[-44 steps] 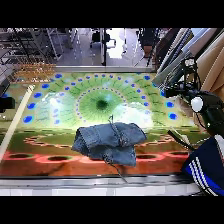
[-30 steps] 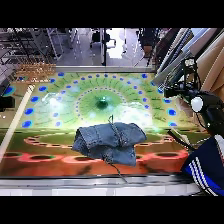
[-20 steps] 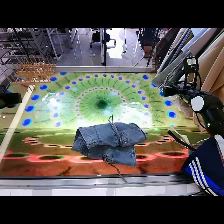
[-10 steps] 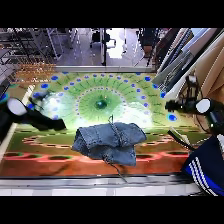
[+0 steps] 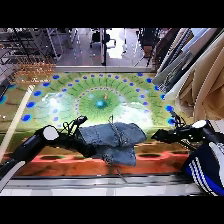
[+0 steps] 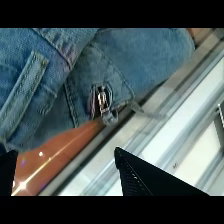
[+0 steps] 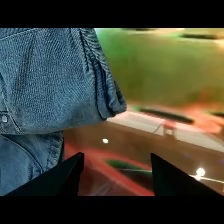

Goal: Fold the clothes and pants, and hang the long-sleeved shirts on hangers.

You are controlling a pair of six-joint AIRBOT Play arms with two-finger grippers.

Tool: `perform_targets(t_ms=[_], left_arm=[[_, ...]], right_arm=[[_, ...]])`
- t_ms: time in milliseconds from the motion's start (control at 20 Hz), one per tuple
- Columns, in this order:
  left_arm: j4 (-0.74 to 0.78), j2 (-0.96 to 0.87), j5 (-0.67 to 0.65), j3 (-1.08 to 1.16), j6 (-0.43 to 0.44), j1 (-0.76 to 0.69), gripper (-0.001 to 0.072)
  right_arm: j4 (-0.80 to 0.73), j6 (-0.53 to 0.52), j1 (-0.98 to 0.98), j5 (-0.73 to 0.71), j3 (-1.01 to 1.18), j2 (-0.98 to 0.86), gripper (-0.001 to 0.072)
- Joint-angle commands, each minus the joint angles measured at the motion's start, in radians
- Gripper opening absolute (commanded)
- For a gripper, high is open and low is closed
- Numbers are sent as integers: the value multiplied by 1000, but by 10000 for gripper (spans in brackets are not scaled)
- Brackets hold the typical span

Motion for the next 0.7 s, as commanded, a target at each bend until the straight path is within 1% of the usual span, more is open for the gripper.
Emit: perform_targets(t_ms=[0,100,150,200,250,300,350,400,450,550,650], left_arm=[[-31,-39,108,-11,21,-21,586],[-31,-39,160,-11,21,-22,382],[-31,-39,188,-11,21,-22,332],[-31,-39,208,-11,21,-22,330],[-31,-39,220,-11,21,-22,259],[-33,-39,224,-11,21,-22,152],[-55,-39,227,-11,21,-22,57],[-87,-39,234,-11,22,-22,11],[-116,-37,245,-11,31,-21,13],[-162,-26,247,-2,113,-21,11],[-178,13,239,24,146,-13,10]], right_arm=[[164,-154,2,-27,-7,-101,505],[187,-192,47,-40,31,-166,505],[188,-193,79,-51,58,-199,505],[192,-193,115,-65,93,-235,504],[193,-193,149,-80,130,-267,472],[192,-193,177,-97,163,-287,409],[190,-192,199,-122,190,-298,266],[190,-192,211,-144,209,-298,49],[189,-191,215,-138,230,-295,54],[181,-191,214,-79,267,-270,53],[141,-191,214,-24,291,-197,53]])
